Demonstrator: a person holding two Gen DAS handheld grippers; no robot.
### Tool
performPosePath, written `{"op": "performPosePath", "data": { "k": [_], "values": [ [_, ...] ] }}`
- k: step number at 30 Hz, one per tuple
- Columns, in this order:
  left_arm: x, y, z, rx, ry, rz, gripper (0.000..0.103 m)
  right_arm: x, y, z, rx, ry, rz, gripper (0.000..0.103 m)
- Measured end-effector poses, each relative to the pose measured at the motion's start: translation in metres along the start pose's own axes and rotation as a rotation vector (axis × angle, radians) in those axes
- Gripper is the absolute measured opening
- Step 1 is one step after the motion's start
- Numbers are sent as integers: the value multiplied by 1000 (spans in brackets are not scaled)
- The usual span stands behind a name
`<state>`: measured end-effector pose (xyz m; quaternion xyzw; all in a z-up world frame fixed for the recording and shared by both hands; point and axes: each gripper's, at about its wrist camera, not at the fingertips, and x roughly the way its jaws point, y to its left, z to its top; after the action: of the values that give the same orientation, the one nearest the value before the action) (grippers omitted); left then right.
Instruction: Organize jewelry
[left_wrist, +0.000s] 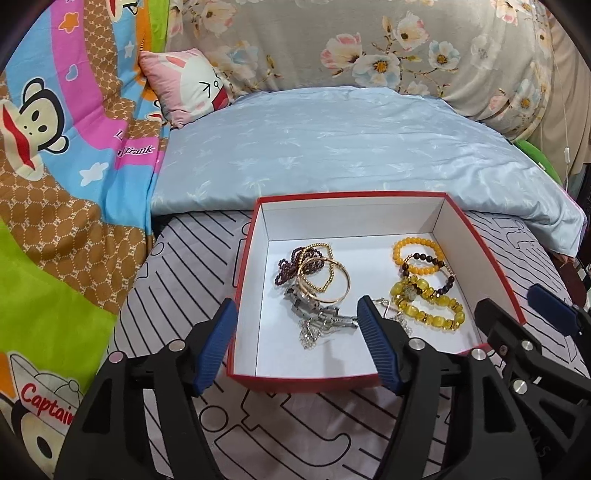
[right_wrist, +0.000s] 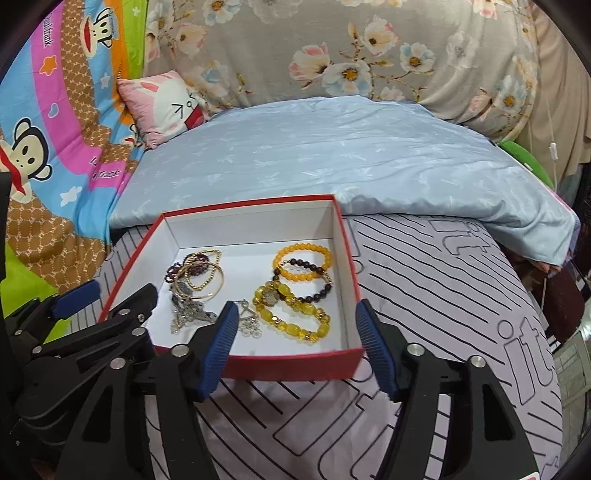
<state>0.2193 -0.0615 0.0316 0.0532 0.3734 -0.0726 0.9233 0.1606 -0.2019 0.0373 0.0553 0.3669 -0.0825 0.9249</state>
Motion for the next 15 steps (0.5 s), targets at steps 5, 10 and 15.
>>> {"op": "performPosePath", "data": {
  "k": [5, 10, 15],
  "values": [
    [-6, 3, -10, -19, -8, 32, 86, -7, -10, -10, 23, -10, -25, 83],
    [-12, 3, -19, -32, -1, 38, 92, -15, -13, -18, 36, -15, -39, 84],
    [-17, 4, -27, -39, 4, 33, 92, -20, -15, -27, 53, -14, -46, 85]
  ]
}}
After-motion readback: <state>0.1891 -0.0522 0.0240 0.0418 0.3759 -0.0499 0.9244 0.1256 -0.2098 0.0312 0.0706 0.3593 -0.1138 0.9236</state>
